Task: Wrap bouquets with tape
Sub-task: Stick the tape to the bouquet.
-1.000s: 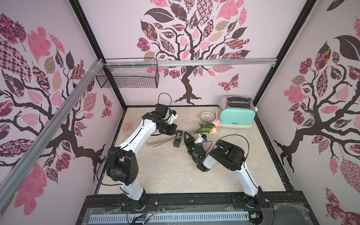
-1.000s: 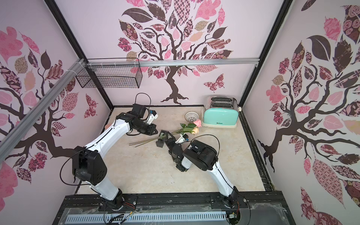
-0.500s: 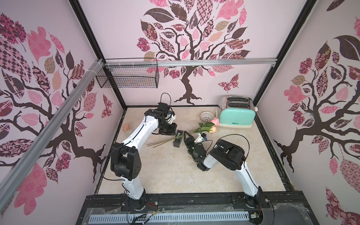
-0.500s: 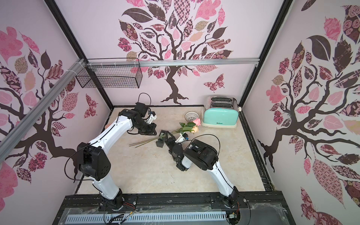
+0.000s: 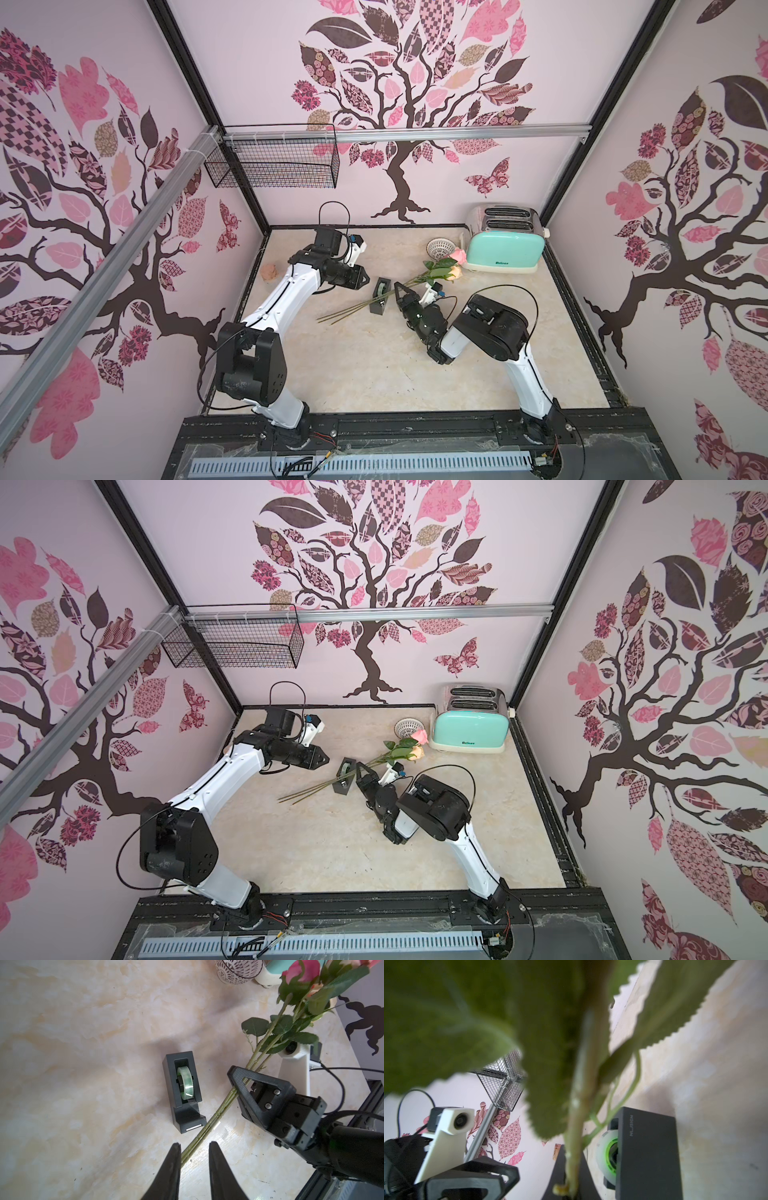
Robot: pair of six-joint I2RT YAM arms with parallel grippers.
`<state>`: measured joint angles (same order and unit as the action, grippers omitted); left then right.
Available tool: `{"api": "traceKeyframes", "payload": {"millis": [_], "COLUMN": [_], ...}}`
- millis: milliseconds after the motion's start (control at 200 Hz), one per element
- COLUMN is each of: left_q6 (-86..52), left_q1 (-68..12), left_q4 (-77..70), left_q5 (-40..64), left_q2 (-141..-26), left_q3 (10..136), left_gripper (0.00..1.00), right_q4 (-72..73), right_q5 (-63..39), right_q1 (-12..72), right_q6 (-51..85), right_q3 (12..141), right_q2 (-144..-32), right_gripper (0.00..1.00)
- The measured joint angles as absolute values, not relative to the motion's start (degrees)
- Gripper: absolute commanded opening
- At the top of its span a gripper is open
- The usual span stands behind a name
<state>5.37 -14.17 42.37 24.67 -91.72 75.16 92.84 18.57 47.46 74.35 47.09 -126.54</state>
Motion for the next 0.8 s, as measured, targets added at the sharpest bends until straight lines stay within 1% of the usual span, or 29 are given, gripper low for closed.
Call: {"api": "traceKeyframes", "payload": {"millis": [315, 450, 801], "left_q6": [10.59, 11.97, 12.91], "left_q1": [-17.91, -20.16, -20.51], "left_q4": [41.19, 41.17, 41.19], "left_q5": [24.53, 24.01, 23.35], "left_q2": [-91.74, -92.64, -96.18], "left_q3": [74.02, 74.02, 74.02], "left_gripper": [0.26, 0.23, 0.22], "right_q4": [92.79, 92.79, 92.77], "right_q5": [15.42, 15.09, 15.07], "right_q1": [46.00, 46.00, 46.00], "right_q6": [76.07, 76.12, 76.53], "right_q3": [47.09, 47.09, 47.09], "right_q2": [-126.08, -126.08, -126.08], "right_gripper": [0.00, 0.00, 0.00]}}
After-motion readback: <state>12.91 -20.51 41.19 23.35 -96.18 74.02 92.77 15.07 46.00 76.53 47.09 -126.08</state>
